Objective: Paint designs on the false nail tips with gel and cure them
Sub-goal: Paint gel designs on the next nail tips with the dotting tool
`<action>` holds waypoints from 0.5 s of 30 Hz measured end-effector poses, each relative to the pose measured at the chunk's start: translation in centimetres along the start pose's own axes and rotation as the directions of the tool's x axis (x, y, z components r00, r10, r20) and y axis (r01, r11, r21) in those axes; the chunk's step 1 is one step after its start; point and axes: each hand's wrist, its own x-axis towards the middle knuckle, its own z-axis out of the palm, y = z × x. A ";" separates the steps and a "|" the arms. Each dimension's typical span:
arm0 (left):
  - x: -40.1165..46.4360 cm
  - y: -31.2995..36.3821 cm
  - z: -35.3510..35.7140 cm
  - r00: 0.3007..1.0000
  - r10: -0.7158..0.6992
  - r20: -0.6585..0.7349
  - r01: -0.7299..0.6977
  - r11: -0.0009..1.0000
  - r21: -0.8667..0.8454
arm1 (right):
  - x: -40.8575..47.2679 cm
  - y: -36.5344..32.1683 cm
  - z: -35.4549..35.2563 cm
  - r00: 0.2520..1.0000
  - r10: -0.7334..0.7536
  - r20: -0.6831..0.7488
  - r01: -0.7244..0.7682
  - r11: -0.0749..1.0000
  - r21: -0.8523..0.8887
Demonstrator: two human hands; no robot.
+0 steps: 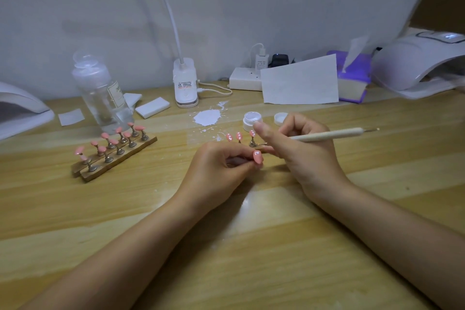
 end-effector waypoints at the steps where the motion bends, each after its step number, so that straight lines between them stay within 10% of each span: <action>1: 0.0 0.0 0.0 1.000 -0.001 0.001 0.001 1.000 -0.001 | -0.1 0.1 0.0 1.000 0.004 0.001 -0.004 1.000 -0.009; 15: 0.1 -0.4 0.1 1.000 -0.006 -0.008 0.006 1.000 -0.009 | 0.0 0.2 0.3 0.997 -0.021 0.073 0.023 0.999 -0.032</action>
